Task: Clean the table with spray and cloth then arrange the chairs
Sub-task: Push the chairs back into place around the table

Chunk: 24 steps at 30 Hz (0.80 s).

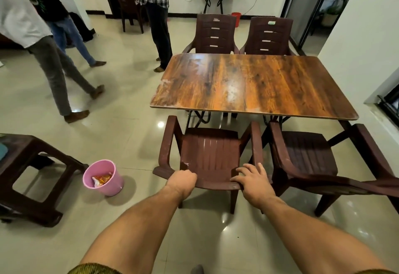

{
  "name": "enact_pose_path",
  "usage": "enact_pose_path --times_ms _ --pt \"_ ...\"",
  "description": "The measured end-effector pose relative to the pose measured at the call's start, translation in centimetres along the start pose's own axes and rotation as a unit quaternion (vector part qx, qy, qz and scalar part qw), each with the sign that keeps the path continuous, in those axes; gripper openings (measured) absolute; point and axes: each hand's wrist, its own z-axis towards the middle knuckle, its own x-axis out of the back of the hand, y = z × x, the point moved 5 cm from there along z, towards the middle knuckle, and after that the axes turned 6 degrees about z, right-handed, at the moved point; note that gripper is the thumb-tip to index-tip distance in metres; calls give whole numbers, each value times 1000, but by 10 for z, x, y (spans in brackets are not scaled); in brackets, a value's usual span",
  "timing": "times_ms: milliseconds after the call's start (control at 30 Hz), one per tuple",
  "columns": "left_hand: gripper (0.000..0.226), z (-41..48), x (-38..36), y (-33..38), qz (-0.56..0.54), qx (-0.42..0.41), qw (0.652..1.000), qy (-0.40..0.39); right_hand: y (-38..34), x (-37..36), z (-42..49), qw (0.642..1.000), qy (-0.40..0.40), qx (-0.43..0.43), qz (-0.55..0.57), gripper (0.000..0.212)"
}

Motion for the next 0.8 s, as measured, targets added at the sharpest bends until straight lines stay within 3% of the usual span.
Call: enact_pose_path --times_ms 300,633,800 --pt "27 -6 -4 -7 -7 16 1000 -20 -9 -4 2 1000 7 11 -17 51" --pt "32 -7 2 -19 11 -25 1000 -10 -16 -5 9 1000 0 -11 -9 54" --pt "81 -22 -15 -21 -51 -38 998 14 -22 -12 -4 1000 22 -8 -15 88"
